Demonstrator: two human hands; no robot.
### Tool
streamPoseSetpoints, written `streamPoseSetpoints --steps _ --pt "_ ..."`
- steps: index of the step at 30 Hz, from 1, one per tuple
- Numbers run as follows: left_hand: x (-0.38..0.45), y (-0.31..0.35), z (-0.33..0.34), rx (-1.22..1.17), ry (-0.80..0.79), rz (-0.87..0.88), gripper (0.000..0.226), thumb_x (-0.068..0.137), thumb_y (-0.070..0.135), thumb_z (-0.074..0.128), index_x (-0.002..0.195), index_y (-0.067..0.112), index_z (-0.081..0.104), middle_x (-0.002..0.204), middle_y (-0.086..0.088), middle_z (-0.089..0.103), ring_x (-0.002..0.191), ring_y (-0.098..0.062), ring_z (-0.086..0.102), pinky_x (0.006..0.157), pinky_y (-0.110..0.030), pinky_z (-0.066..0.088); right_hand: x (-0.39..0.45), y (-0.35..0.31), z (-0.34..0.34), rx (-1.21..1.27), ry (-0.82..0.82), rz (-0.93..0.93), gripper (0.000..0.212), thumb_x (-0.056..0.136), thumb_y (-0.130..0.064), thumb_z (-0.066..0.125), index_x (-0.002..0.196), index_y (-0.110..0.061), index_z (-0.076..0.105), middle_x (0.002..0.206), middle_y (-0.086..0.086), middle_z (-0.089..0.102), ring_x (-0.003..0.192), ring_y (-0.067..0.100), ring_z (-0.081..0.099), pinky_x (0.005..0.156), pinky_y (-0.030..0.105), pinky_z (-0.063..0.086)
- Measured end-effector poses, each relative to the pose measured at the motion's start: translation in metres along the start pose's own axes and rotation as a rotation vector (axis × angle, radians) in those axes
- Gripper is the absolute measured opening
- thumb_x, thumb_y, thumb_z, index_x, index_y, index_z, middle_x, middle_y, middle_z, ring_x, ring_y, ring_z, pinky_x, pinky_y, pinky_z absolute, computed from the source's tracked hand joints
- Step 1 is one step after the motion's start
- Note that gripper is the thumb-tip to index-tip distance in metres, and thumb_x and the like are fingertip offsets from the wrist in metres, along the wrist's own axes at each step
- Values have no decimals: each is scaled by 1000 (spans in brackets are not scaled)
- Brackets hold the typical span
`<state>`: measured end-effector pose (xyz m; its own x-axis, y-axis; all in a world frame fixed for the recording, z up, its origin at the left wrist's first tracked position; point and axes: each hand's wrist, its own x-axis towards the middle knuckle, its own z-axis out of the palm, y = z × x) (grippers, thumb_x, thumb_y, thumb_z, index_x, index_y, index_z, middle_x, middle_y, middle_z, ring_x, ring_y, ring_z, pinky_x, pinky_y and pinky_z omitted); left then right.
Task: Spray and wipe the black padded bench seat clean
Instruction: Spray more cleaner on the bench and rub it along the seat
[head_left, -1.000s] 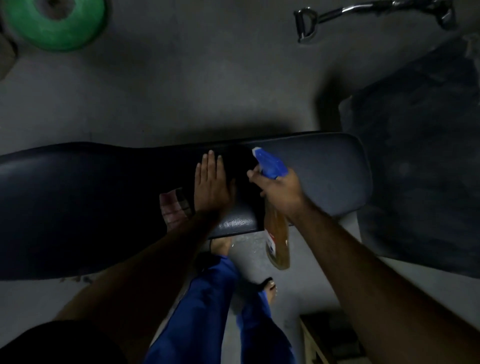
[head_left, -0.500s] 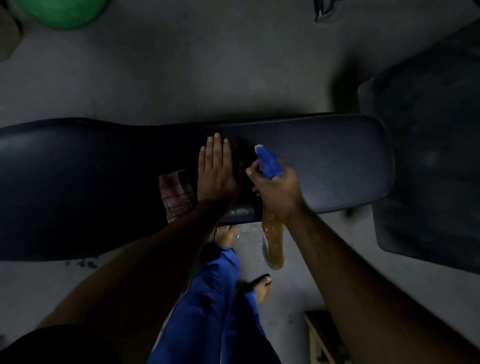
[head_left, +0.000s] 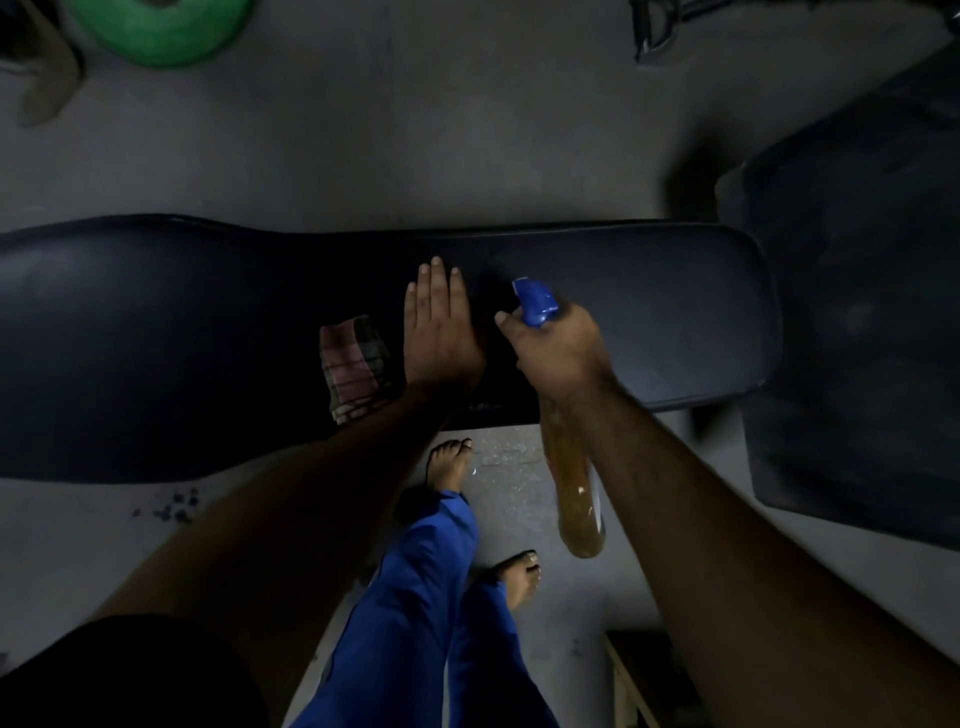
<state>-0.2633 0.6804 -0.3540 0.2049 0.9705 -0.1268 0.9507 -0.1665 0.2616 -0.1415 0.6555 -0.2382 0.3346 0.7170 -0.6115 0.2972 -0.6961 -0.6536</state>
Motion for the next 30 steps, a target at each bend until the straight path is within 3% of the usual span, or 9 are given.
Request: streamPoseSetpoints --steps 5,8,11,16,21,25,27,30 --pt "-3 6 11 10 77 -17 62 97 39 37 142 -4 40 150 -27 34 142 -39 30 118 -50 21 3 10 -13 2 -1 39 22 87 -39 72 83 -21 60 83 8 69 74 25 67 73 49 60" --pt "-3 8 10 44 84 -21 61 97 37 37 142 -4 41 150 -27 35 142 -39 30 118 -50 22 4 16 -22 -49 30 47 25 86 -41 72 86 -19 61 89 10 71 79 29 70 73 48 61" --pt "-4 18 8 21 76 28 60 96 35 35 142 -3 41 151 -26 34 143 -37 29 118 -49 22 4 21 -34 0 32 65 24 87 -43 73 83 -23 59 83 6 68 75 25 67 69 40 58" --pt "-4 62 17 -65 54 127 61 95 35 35 142 -3 41 151 -25 34 143 -36 29 119 -47 21 10 29 -68 -2 200 56 28 83 -48 73 84 -23 60 82 5 68 79 30 69 72 44 60" --pt "-4 106 28 -68 -23 151 65 95 39 30 145 -1 36 154 -24 29 145 -35 23 120 -45 14 16 41 -108 -154 251 86 27 90 -41 70 86 -19 55 84 4 58 79 23 56 69 29 40" --pt "-6 124 33 -53 -22 128 63 94 34 39 145 -1 35 155 -24 26 146 -35 21 120 -45 12 21 54 -119 -75 205 136 35 78 -52 74 79 -20 59 82 8 67 82 34 69 74 42 59" --pt "-8 132 35 -58 -8 189 63 92 34 38 144 -1 37 154 -24 30 145 -35 24 120 -46 16 24 58 -124 -48 203 134 35 73 -55 74 76 -23 59 77 6 66 82 37 71 76 49 61" --pt "-11 156 42 -80 -33 259 64 92 37 33 144 0 38 153 -23 32 144 -34 26 120 -46 18 28 61 -145 -80 286 102 28 83 -46 74 87 -21 63 82 3 65 86 30 69 75 36 56"
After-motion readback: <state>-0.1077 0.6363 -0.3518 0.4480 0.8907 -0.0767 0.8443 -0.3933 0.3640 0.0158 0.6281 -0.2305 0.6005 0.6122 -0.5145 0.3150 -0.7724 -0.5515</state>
